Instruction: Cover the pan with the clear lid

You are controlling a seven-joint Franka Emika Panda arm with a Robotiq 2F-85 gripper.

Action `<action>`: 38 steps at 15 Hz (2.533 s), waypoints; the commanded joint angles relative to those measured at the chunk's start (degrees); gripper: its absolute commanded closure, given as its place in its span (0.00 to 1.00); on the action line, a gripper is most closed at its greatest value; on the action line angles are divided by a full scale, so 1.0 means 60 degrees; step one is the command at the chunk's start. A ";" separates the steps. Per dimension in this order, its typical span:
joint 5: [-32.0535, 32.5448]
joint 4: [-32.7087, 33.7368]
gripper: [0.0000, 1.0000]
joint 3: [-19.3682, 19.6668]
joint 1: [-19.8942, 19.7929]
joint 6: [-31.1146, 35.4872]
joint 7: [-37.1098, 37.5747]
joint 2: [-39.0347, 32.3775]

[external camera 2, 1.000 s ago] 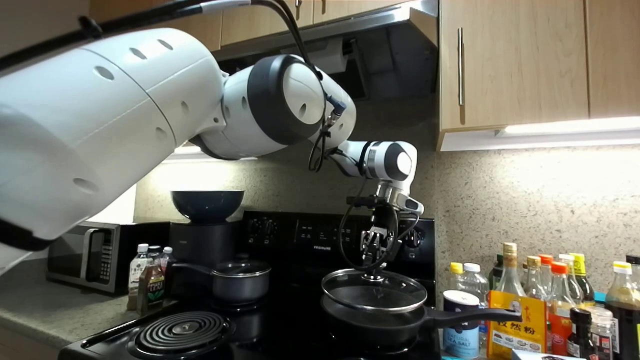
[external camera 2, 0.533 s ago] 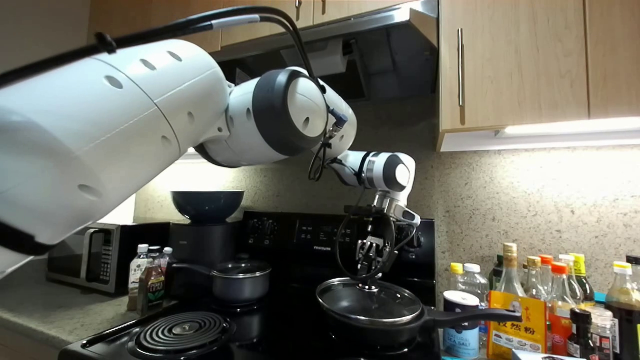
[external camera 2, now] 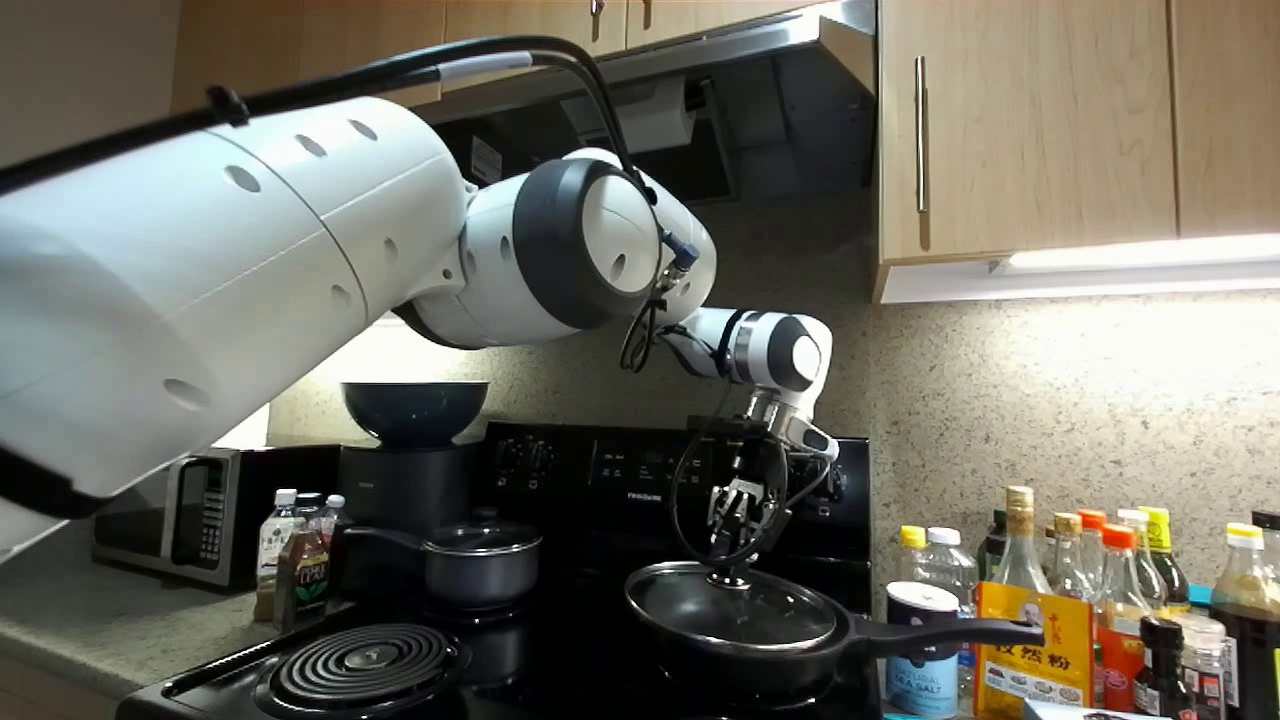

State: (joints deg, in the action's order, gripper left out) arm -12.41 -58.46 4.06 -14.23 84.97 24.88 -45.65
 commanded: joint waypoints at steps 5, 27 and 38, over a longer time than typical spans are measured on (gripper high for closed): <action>-0.0121 0.0188 0.75 -0.0001 -0.0133 0.0047 -0.0087 0.0134; 0.0273 -0.0030 0.75 0.0278 0.0289 0.1548 0.0154 -0.0027; 0.0539 -0.0041 0.25 0.0292 0.0507 0.0408 0.0100 0.0004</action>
State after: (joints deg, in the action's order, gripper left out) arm -10.29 -57.82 5.53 -12.00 89.10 25.31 -46.63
